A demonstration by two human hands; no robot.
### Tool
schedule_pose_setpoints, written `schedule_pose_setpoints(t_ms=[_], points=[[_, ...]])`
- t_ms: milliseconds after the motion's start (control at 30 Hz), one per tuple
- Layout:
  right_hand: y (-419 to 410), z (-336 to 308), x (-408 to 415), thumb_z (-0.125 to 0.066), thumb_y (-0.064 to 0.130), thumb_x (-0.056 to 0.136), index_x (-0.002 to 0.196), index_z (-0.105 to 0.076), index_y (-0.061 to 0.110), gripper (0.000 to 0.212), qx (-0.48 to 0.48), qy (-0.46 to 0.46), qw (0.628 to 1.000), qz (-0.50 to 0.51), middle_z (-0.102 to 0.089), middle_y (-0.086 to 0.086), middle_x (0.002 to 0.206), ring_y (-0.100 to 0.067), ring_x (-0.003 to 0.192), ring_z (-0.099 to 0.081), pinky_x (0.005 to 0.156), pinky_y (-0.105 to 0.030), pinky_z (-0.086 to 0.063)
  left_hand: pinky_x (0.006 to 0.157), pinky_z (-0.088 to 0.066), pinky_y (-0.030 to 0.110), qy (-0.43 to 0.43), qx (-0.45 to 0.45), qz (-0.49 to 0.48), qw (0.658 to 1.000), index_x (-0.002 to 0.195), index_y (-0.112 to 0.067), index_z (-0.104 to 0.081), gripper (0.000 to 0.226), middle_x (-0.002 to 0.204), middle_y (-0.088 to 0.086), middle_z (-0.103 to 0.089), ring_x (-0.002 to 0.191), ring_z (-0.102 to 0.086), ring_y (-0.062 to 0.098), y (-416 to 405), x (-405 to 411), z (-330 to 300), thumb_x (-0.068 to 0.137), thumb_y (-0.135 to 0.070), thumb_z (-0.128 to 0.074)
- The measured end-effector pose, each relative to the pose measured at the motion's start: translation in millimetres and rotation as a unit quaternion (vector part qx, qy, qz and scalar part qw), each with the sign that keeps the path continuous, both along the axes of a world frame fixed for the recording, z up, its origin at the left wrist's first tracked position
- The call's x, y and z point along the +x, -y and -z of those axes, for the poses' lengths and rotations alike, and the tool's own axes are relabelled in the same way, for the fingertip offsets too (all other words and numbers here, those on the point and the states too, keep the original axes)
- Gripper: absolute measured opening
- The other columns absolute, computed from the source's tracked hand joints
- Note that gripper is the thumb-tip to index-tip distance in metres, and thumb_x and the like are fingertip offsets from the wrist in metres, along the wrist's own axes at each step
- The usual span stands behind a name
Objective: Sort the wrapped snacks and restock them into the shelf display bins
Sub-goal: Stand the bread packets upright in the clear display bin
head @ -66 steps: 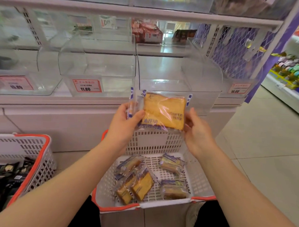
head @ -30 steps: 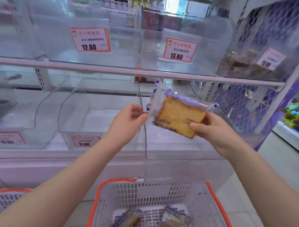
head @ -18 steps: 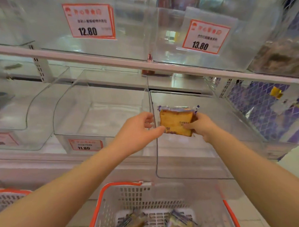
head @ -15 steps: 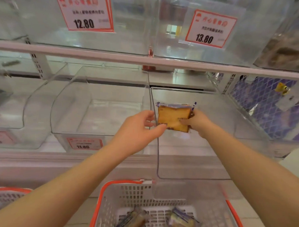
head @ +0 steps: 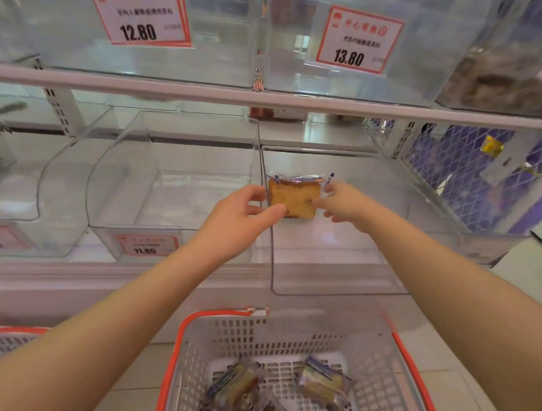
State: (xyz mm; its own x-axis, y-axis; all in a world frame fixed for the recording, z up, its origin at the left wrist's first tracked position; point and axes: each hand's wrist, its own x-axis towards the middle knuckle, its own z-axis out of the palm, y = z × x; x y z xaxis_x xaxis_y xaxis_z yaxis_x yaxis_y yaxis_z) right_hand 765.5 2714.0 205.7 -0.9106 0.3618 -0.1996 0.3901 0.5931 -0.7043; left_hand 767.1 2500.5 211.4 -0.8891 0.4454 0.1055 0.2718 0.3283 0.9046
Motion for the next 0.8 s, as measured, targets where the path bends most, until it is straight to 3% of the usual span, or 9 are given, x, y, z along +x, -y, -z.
schedule_pose_setpoints(t_ms=[100, 167, 233, 300, 400, 533, 667, 733, 800], points=[[15.6, -28.6, 48.0, -0.055, 0.017, 0.091, 0.097, -0.059, 0.014, 0.008, -0.033, -0.088, 0.993, -0.076, -0.066, -0.003, 0.089, -0.012, 0.069, -0.060, 0.063, -0.026, -0.049, 0.087, -0.047, 0.027, 0.064, 0.073, -0.010, 0.995, 0.118, -0.021, -0.055, 0.029, 0.114, -0.006, -0.061, 0.101, -0.058, 0.006, 5.8, 12.6, 9.0, 0.093, -0.034, -0.049], [26.6, -42.3, 87.6, -0.055, 0.016, 0.090, 0.080, -0.060, 0.017, 0.011, -0.053, -0.110, 0.984, -0.126, -0.067, 0.005, 0.070, -0.006, 0.054, -0.054, 0.052, -0.020, -0.044, 0.077, -0.048, 0.023, 0.101, 0.106, -0.022, 0.989, 0.114, -0.020, -0.055, 0.021, 0.106, -0.006, -0.062, 0.090, -0.060, 0.003, 9.9, 20.2, 19.4, 0.095, -0.024, -0.046], [38.5, -47.6, 129.5, -0.055, 0.015, 0.090, 0.075, -0.059, 0.018, 0.016, -0.083, -0.096, 0.976, -0.178, -0.065, 0.006, 0.062, -0.004, 0.048, -0.048, 0.047, -0.015, -0.039, 0.068, -0.046, 0.020, 0.107, 0.077, -0.031, 0.991, 0.112, -0.016, -0.055, 0.022, 0.098, -0.006, -0.061, 0.081, -0.059, 0.006, 14.1, 29.3, 35.4, 0.091, -0.011, -0.049], [45.0, -38.0, 160.1, -0.052, 0.012, 0.093, 0.076, -0.059, 0.017, 0.019, -0.102, -0.059, 0.967, -0.226, -0.063, 0.005, 0.062, -0.002, 0.047, -0.046, 0.046, -0.012, -0.037, 0.067, -0.045, 0.023, 0.085, -0.020, -0.031, 0.996, 0.110, -0.013, -0.054, 0.028, 0.095, -0.001, -0.060, 0.079, -0.056, 0.014, 18.4, 38.5, 58.8, 0.085, 0.000, -0.050], [48.9, 1.1, 180.9, -0.049, 0.013, 0.095, 0.083, -0.059, 0.016, 0.015, -0.069, 0.021, 0.961, -0.266, -0.063, 0.007, 0.067, -0.003, 0.052, -0.050, 0.050, -0.012, -0.040, 0.071, -0.050, 0.029, 0.094, -0.208, 0.032, 0.973, 0.107, -0.012, -0.057, 0.024, 0.096, 0.003, -0.061, 0.085, -0.060, 0.020, 25.3, 56.1, 99.0, 0.085, -0.007, -0.051], [46.8, 90.1, 187.8, -0.051, 0.017, 0.094, 0.092, -0.058, 0.014, 0.008, 0.021, 0.138, 0.950, -0.279, -0.061, 0.001, 0.082, -0.014, 0.073, -0.058, 0.067, -0.025, -0.046, 0.076, -0.046, 0.026, 0.062, -0.395, 0.159, 0.903, 0.102, -0.009, -0.066, 0.024, 0.105, 0.002, -0.065, 0.090, -0.061, 0.020, 23.5, 82.8, 146.9, 0.085, -0.017, -0.051], [42.3, 184.2, 206.8, -0.050, 0.019, 0.093, 0.095, -0.059, 0.006, 0.016, 0.083, 0.249, 0.926, -0.270, -0.065, -0.016, 0.100, -0.025, 0.089, -0.059, 0.076, -0.031, -0.044, 0.081, -0.043, 0.027, 0.064, -0.412, 0.193, 0.888, 0.108, -0.010, -0.061, 0.025, 0.111, 0.010, -0.064, 0.102, -0.058, 0.026, 12.2, 109.7, 189.8, 0.089, -0.023, -0.051], [41.2, 224.3, 220.8, -0.047, 0.021, 0.094, 0.110, -0.059, 0.000, 0.029, 0.099, 0.309, 0.904, -0.279, -0.062, -0.020, 0.111, -0.029, 0.094, -0.057, 0.083, -0.034, -0.042, 0.086, -0.045, 0.030, 0.077, -0.406, 0.219, 0.884, 0.110, -0.010, -0.059, 0.025, 0.115, 0.011, -0.062, 0.103, -0.057, 0.026, 8.7, 124.1, 213.1, 0.090, -0.022, -0.050], [40.9, 258.9, 235.0, -0.045, 0.028, 0.096, 0.119, -0.056, 0.006, 0.033, 0.130, 0.350, 0.877, -0.301, -0.060, -0.018, 0.118, -0.029, 0.099, -0.056, 0.085, -0.033, -0.042, 0.090, -0.043, 0.033, 0.081, -0.411, 0.255, 0.871, 0.109, -0.008, -0.059, 0.024, 0.124, 0.013, -0.056, 0.108, -0.054, 0.027, 8.2, 136.4, 238.4, 0.091, -0.021, -0.048]])
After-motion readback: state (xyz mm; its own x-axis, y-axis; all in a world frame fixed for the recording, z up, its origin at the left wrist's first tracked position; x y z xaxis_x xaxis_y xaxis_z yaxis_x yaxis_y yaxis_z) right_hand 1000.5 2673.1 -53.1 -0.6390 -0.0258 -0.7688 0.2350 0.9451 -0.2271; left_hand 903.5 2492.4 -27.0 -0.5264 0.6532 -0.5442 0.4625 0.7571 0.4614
